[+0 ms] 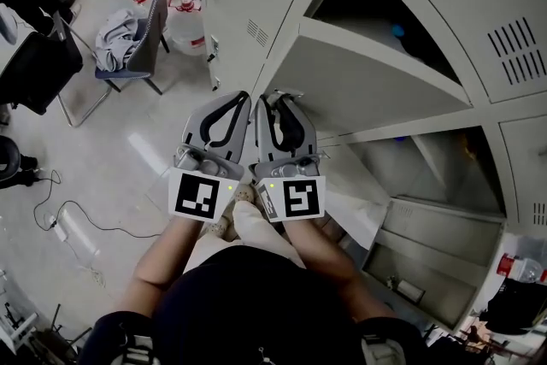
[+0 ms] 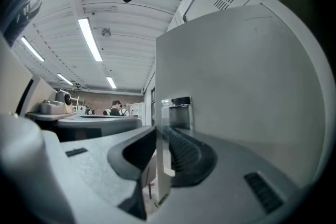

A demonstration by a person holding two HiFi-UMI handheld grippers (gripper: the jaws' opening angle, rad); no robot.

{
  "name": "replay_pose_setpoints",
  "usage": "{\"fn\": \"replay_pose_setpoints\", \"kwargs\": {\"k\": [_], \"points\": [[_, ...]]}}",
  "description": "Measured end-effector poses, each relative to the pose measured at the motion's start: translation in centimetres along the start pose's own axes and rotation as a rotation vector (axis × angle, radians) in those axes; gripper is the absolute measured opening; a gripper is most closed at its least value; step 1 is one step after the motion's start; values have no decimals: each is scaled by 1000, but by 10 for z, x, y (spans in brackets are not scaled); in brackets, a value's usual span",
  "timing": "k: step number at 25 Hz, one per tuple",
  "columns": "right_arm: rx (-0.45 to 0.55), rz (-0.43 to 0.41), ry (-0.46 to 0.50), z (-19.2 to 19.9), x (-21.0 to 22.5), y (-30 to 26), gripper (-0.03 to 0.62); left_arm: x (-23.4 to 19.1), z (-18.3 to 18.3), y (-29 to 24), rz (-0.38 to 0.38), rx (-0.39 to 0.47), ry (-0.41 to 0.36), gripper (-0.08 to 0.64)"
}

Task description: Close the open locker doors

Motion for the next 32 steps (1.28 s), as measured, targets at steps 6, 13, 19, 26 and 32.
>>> {"fn": "replay_pose_setpoints", "kwargs": {"k": [6,13,19,26,32], "points": [[6,20,8,1,12,-16,64,-9,6,-14,-9,1,11,3],[11,63,18,2,21,-29,55,-15,12,-32,-6,7,15,3],[9,97,24,2,27,-36,52,-18,17,-43,-6,6,21,3],[17,138,25,2,36,-45,49,-23,20,-51,-13,4,32,3],[16,179,24,4,46,-53,43,-29,24,-60,-12,-4,39,3]]}}
Point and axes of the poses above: the fingertips, and each gripper's own axes: y backward along the fingers, x to its right, z out of its underside, the point moved 1 cm from there along y, backward along the fingers, and after that the axes turned 2 degrees about x, right-handed, at the moved point
